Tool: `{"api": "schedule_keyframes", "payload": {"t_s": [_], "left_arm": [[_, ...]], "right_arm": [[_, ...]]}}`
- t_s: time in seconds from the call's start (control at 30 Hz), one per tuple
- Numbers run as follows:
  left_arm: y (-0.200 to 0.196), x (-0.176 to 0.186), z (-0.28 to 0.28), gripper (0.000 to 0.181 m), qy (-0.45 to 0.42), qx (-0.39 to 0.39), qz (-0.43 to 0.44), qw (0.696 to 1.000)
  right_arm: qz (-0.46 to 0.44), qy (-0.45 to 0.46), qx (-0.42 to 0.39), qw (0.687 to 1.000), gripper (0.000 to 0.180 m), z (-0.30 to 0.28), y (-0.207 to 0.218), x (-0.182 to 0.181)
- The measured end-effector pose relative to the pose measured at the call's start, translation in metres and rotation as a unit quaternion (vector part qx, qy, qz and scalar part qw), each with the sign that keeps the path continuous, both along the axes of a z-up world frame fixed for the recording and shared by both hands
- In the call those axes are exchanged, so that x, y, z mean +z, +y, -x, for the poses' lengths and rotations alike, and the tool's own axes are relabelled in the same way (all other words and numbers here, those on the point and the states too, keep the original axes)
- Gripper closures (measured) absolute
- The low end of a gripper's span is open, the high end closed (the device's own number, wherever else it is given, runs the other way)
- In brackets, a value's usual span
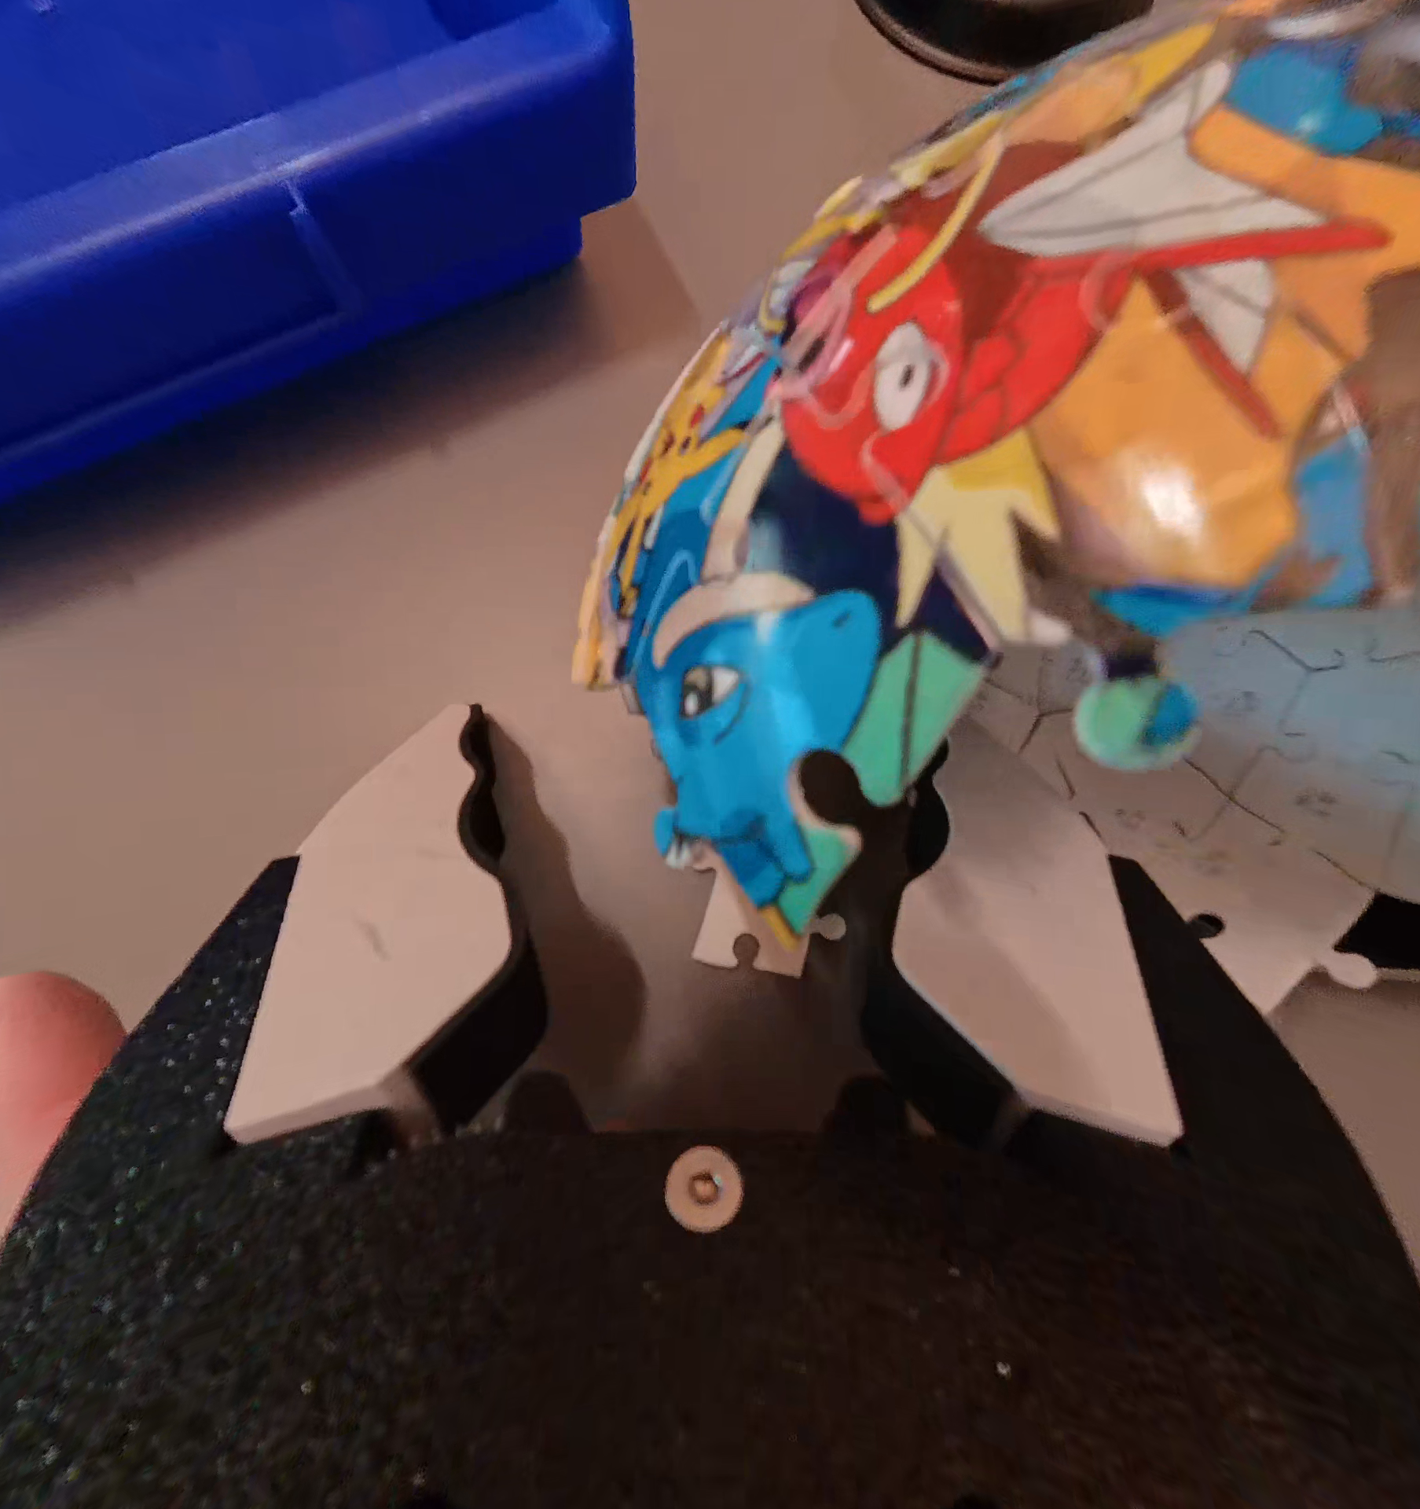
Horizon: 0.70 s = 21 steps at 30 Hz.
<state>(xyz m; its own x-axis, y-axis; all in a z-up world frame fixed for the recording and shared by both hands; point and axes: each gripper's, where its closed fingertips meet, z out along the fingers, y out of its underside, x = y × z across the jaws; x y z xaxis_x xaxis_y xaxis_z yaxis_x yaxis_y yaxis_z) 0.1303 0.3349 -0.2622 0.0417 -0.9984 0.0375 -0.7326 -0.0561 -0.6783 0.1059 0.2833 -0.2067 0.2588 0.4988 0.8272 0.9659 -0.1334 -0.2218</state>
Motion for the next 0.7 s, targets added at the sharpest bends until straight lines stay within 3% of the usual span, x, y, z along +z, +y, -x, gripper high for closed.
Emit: {"api": "schedule_keyframes", "payload": {"t_s": [0.7], "left_arm": [[-0.006,0.000,-0.014,0.082,-0.003,-0.049,-0.004,0.999]], "right_arm": [[0.002,0.035,-0.001,0.999,0.038,-0.003,0.003,0.000]]}}
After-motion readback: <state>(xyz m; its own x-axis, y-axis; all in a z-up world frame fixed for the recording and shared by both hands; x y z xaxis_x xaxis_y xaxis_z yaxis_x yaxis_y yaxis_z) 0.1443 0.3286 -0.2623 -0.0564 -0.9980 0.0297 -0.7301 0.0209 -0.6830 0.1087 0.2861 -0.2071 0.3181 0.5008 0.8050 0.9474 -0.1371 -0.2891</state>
